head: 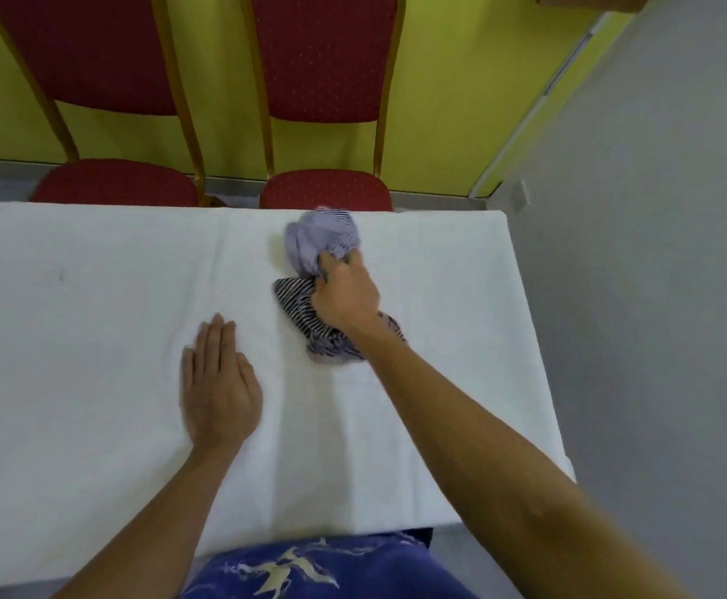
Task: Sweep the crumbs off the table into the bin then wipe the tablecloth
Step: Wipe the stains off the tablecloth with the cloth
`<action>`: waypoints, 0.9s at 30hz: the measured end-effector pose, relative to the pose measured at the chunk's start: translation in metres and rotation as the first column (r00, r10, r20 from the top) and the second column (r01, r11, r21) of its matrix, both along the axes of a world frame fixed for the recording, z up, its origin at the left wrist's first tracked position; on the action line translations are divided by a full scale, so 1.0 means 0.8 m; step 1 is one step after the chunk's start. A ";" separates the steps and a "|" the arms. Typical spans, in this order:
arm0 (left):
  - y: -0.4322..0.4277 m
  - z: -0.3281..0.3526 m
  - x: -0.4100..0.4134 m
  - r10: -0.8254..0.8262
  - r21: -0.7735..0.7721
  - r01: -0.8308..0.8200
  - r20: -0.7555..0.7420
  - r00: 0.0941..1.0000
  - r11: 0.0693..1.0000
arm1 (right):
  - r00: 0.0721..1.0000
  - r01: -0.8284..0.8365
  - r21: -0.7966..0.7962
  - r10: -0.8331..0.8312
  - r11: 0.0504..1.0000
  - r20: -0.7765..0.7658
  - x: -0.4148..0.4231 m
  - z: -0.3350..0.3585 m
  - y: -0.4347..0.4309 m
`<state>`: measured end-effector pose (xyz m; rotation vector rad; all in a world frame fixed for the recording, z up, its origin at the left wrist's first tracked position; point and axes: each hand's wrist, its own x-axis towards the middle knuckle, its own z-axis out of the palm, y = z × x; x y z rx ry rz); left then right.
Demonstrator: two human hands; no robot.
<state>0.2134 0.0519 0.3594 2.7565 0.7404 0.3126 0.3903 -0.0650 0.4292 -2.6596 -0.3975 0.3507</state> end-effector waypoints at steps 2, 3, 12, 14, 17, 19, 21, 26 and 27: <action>0.006 -0.004 -0.007 -0.016 -0.020 0.016 -0.003 1.000 1.000 | 0.951 -0.305 -0.004 0.305 0.952 -0.044 -0.059 0.005 0.047; 0.006 -0.005 -0.009 -0.024 -0.025 0.024 -0.001 1.000 0.999 | 0.926 -0.374 -0.017 0.373 0.927 -0.053 -0.075 0.004 0.051; -0.003 -0.007 -0.003 -0.031 -0.009 0.031 0.006 1.000 0.999 | 0.954 0.285 -0.137 -0.267 0.949 0.132 0.054 -0.012 -0.207; -0.003 -0.008 -0.006 -0.022 -0.015 0.022 -0.004 1.000 1.000 | 0.878 0.475 -0.114 -0.460 0.872 0.135 0.059 -0.012 -0.239; -0.003 -0.005 -0.005 -0.006 -0.029 0.006 -0.017 1.000 1.000 | 0.812 0.583 -0.052 -0.578 0.811 0.077 0.042 -0.014 -0.190; -0.005 -0.004 -0.004 -0.006 -0.038 0.006 -0.015 1.000 0.999 | 0.860 0.509 0.039 -0.510 0.860 0.022 0.018 -0.013 -0.130; -0.006 -0.003 -0.002 -0.011 -0.043 0.010 -0.021 1.000 0.999 | 0.950 0.309 0.117 -0.312 0.944 0.014 -0.025 -0.016 -0.071; -0.008 0.003 0.002 -0.072 -0.097 0.060 -0.132 0.989 0.994 | 0.980 -0.181 0.028 0.178 0.983 0.086 -0.142 -0.020 -0.015; -0.009 0.005 0.004 -0.099 -0.120 0.081 -0.149 0.984 0.989 | 0.979 -0.186 0.020 0.184 0.982 0.090 -0.135 -0.020 -0.028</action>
